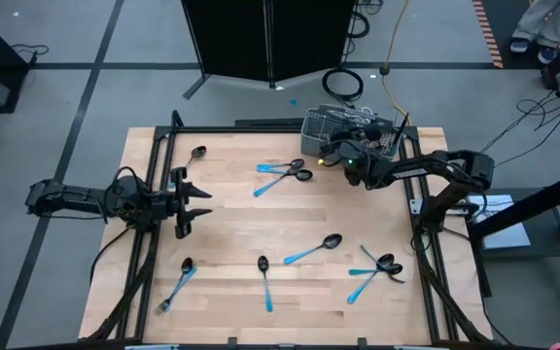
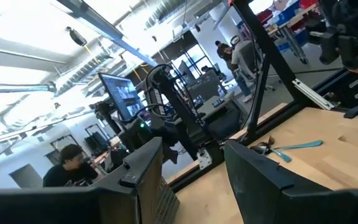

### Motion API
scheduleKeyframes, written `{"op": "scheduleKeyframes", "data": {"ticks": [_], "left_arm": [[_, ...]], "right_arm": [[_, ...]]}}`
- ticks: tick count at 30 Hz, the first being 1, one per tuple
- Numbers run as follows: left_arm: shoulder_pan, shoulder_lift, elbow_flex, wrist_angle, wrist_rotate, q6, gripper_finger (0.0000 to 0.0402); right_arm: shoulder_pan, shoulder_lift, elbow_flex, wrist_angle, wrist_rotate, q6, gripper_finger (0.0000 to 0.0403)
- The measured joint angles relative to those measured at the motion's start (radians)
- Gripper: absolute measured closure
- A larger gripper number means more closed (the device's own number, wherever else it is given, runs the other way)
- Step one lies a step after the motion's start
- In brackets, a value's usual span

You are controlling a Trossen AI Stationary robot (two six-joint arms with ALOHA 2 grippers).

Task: Sort silverware
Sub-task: Put the blue fork into the middle of the blue utensil organizer

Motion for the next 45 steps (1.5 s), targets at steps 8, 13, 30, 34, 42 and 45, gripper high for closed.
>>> {"op": "scheduleKeyframes", "data": {"ticks": [8, 13, 30, 34, 42, 45], "left_arm": [[0.018, 0.0, 0.0, 0.0, 0.004, 0.001, 0.023], [0.032, 0.0, 0.0, 0.001, 0.006, 0.026, 0.023], [0.06, 0.015, 0.0, 0.023, 0.038, -0.069, 0.023], [0.059, 0.042, 0.0, 0.054, 0.041, -0.132, 0.023], [0.058, 0.096, 0.0, 0.147, 0.149, -0.304, 0.023], [0.058, 0.106, 0.0, 0.15, 0.184, -0.374, 0.023]], "right_arm": [[0.049, 0.0, 0.0, -0.075, 0.305, 0.013, 0.0371], [0.083, 0.0, 0.0, -0.075, 0.292, 0.021, 0.0348], [0.27, -0.043, 0.208, 0.055, 0.286, -0.273, 0.0283], [0.417, -0.044, 0.329, -0.077, 0.337, -0.241, 0.0284], [0.711, -0.044, 0.404, -0.407, 0.1, 0.295, 0.0284], [0.753, -0.044, 0.405, -0.566, -0.233, 0.654, 0.0284]]}}
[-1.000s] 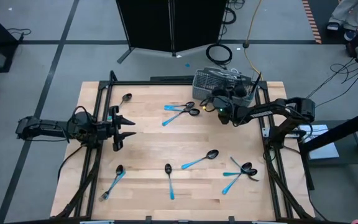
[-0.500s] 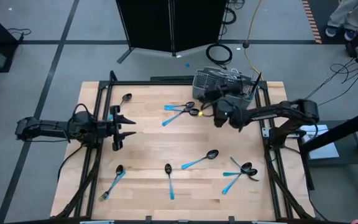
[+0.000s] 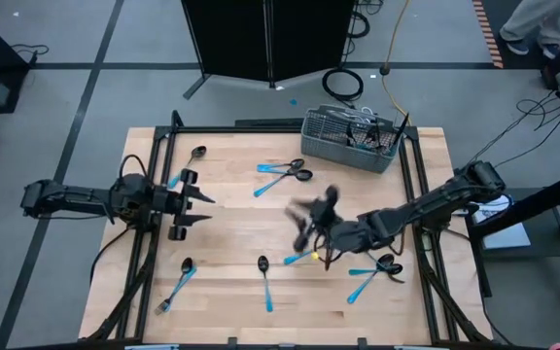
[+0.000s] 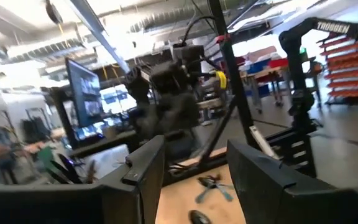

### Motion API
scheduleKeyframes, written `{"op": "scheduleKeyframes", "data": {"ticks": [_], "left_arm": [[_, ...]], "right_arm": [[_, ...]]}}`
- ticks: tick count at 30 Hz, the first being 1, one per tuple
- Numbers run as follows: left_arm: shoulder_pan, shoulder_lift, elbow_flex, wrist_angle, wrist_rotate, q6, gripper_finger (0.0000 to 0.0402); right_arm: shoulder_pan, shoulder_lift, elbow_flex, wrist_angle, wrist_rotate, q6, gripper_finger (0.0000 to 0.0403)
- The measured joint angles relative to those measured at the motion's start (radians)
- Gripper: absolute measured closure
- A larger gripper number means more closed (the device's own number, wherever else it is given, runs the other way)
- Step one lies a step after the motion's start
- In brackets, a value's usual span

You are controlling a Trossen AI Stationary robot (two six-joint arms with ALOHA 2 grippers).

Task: Sort silverware
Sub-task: Put the blue fork into the middle of the blue utensil organizer

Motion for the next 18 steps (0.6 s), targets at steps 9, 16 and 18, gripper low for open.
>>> {"op": "scheduleKeyframes", "data": {"ticks": [9, 16, 18], "left_arm": [[-0.007, 0.002, 0.0, 0.009, 0.035, -0.154, 0.023], [-0.053, 0.008, 0.0, -0.001, 0.036, -0.18, 0.023], [-0.059, 0.014, 0.0, 0.003, 0.037, -0.177, 0.023]], "right_arm": [[0.017, 0.0, -0.001, -0.854, -0.843, 0.842, 0.0284], [0.018, 0.0, -0.002, -1.29, -0.976, 0.918, 0.0284], [0.016, 0.0, -0.016, -1.288, -0.99, 0.9, 0.0284]]}}
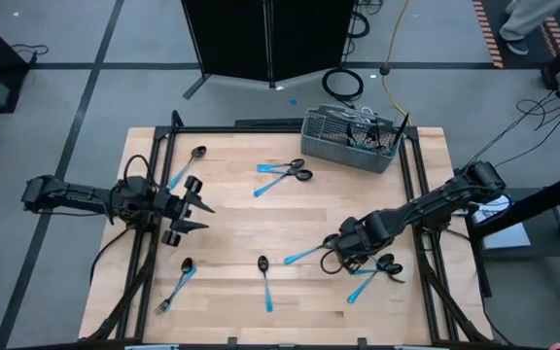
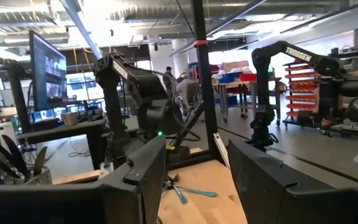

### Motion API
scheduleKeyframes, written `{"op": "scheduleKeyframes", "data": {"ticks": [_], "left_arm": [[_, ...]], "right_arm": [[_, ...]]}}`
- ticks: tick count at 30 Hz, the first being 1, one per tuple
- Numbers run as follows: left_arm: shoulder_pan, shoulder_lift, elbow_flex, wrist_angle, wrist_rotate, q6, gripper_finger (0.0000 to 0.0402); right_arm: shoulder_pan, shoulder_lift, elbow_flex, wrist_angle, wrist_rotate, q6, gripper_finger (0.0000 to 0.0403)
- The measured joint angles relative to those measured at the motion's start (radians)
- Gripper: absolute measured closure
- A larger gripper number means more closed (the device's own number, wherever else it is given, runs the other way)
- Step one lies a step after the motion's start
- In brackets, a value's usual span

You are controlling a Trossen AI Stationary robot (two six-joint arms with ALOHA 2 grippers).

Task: Sort silverware
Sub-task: Put the blue fork into the middle of the blue utensil organizer

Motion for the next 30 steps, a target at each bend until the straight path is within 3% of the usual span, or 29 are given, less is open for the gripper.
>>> {"op": "scheduleKeyframes", "data": {"ticks": [10, 24, 27, 30], "left_arm": [[-0.001, 0.026, 0.0, 0.008, -0.008, 0.005, 0.023], [-0.001, 0.091, 0.0, 0.016, -0.057, 0.033, 0.023], [-0.001, 0.097, 0.0, 0.02, -0.059, 0.034, 0.023], [-0.001, 0.097, 0.0, 0.033, -0.06, 0.033, 0.023]], "right_arm": [[0.001, 0.0, -0.211, 0.193, -0.075, -0.005, 0.0284], [0.049, 0.0, -0.301, 0.27, -0.121, 0.032, 0.0286], [0.065, -0.006, -0.33, 0.318, -0.101, 0.047, 0.0306], [0.077, -0.005, -0.333, 0.328, -0.085, 0.049, 0.0355]]}}
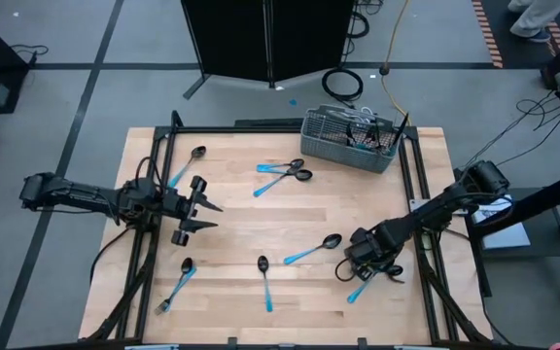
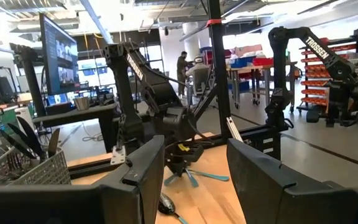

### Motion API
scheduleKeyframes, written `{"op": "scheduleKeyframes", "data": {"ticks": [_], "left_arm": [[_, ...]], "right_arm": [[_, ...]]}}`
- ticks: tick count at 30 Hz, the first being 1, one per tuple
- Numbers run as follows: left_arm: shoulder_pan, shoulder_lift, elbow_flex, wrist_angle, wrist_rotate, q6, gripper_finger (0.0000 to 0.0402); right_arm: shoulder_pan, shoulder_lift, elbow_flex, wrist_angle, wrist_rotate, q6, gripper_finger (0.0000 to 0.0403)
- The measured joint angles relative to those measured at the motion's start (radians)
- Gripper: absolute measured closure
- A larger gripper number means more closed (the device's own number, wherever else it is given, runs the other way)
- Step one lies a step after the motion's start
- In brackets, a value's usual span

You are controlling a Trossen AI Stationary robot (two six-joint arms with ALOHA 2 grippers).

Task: Sort silverware
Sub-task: Put the blue fork into the middle of the blue utensil organizer

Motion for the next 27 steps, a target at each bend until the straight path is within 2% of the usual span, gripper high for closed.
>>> {"op": "scheduleKeyframes", "data": {"ticks": [2, 7, 9, 12, 15, 19, 27], "left_arm": [[0.0, 0.0, 0.0, 0.001, 0.0, 0.0, 0.023], [0.0, 0.0, 0.0, 0.001, 0.0, 0.0, 0.023], [0.0, 0.0, 0.0, 0.001, 0.0, 0.0, 0.023], [0.0, 0.0, 0.0, 0.001, 0.0, -0.003, 0.023], [0.0, 0.0, 0.0, 0.002, 0.0, -0.007, 0.023], [0.0, 0.0, 0.0, 0.001, 0.0, -0.007, 0.023], [0.0, 0.0, 0.0, 0.0, 0.0, -0.008, 0.023]], "right_arm": [[0.007, 0.0, 0.0, 0.01, 0.007, 0.005, 0.0389], [0.024, 0.002, 0.021, -0.001, 0.06, 0.016, 0.0399], [0.027, 0.0, 0.034, -0.009, 0.122, 0.017, 0.04], [0.023, 0.005, 0.056, 0.007, 0.323, 0.017, 0.0401], [0.022, 0.004, 0.075, 0.014, 0.466, 0.031, 0.0402], [0.024, 0.003, 0.105, 0.031, 0.602, 0.039, 0.0402], [0.059, 0.003, 0.164, 0.013, 0.797, 0.1, 0.0403]]}}
